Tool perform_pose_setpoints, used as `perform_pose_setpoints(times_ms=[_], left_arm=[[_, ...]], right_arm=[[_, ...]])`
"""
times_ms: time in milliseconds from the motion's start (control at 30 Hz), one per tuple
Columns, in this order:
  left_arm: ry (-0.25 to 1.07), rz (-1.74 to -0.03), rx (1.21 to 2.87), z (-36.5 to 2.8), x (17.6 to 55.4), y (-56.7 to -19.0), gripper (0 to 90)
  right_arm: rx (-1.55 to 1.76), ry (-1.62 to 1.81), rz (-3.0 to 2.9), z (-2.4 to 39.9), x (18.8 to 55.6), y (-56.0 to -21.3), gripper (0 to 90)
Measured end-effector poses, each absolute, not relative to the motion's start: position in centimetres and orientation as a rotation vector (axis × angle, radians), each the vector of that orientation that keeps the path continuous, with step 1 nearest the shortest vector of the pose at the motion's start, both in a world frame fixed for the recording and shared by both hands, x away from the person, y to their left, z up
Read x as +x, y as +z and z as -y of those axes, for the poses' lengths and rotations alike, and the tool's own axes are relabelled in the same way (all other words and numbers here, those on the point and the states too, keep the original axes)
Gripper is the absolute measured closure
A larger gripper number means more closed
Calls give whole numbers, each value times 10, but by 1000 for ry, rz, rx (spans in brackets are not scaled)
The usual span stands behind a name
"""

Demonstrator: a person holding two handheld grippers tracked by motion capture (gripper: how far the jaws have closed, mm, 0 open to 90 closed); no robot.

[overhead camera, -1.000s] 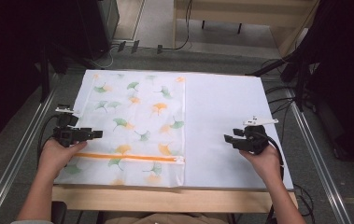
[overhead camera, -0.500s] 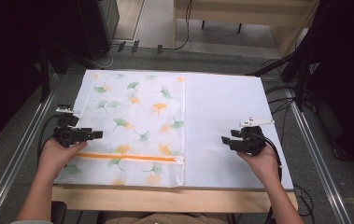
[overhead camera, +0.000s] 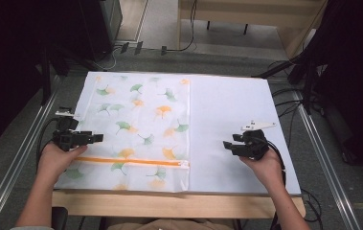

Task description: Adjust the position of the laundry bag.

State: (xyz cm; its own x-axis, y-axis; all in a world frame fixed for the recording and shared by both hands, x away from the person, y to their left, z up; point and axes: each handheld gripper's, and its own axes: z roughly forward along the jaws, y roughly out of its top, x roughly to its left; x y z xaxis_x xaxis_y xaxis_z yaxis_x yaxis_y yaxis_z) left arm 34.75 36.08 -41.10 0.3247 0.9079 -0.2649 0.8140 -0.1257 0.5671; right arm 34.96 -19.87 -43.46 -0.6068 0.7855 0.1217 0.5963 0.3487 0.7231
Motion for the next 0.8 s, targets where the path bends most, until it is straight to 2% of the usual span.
perform_pose_setpoints(times_ms=[800], left_arm=[[254, -1629, 1907, -397, 318, -416, 403]], right_arm=[[1113, 1147, -2475, 136, 365, -429, 515]])
